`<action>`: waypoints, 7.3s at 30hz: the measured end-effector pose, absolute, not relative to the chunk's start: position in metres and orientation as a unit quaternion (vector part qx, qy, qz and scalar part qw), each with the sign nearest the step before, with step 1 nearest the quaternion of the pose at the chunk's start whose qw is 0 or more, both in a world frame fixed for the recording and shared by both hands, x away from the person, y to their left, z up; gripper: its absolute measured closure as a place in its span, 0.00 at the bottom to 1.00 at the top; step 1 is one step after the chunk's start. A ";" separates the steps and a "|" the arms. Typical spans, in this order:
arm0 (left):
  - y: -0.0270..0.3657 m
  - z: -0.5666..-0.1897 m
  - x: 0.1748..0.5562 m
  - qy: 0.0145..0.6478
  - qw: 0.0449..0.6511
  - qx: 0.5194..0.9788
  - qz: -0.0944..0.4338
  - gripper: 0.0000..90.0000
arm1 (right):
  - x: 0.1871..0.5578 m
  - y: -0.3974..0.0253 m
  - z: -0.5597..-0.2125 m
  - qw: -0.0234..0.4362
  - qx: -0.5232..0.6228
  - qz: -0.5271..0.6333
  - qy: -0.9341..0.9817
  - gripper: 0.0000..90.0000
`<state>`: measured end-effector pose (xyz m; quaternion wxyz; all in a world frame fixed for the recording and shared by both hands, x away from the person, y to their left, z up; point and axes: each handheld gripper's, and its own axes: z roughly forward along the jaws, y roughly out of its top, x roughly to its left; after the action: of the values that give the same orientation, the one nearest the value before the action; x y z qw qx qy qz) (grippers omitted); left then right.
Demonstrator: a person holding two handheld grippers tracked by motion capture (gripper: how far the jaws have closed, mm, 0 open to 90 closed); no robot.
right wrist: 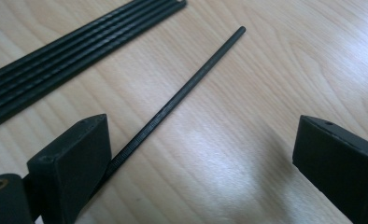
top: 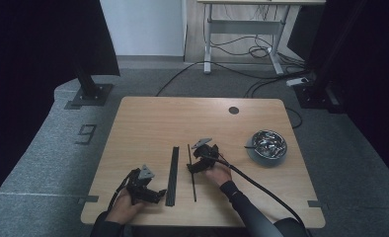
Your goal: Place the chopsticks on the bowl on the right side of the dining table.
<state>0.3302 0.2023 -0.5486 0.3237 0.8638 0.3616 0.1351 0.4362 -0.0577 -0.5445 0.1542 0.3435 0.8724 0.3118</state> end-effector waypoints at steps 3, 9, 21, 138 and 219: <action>0.202 -0.549 0.330 0.362 0.324 0.864 0.135 0.00 | 0.438 -0.062 -0.545 0.155 0.349 0.311 0.871 0.04; 0.202 -0.549 0.330 0.362 0.324 0.864 0.135 0.00 | 0.438 -0.076 -0.546 0.152 0.361 0.317 0.864 0.04; 0.202 -0.548 0.330 0.361 0.323 0.865 0.135 0.00 | 0.433 -0.109 -0.548 0.158 0.385 0.318 0.852 0.04; 0.202 -0.548 0.330 0.362 0.323 0.864 0.134 0.00 | 0.401 -0.193 -0.506 -0.009 0.373 0.038 0.927 0.96; 0.202 -0.548 0.330 0.361 0.322 0.865 0.134 0.00 | 0.490 -0.253 -0.459 0.042 0.462 0.065 0.883 0.95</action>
<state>0.3302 0.2025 -0.5484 0.3221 0.8648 0.3611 0.1344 0.4903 -0.2531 -0.4593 0.0423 0.4624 0.8833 0.0652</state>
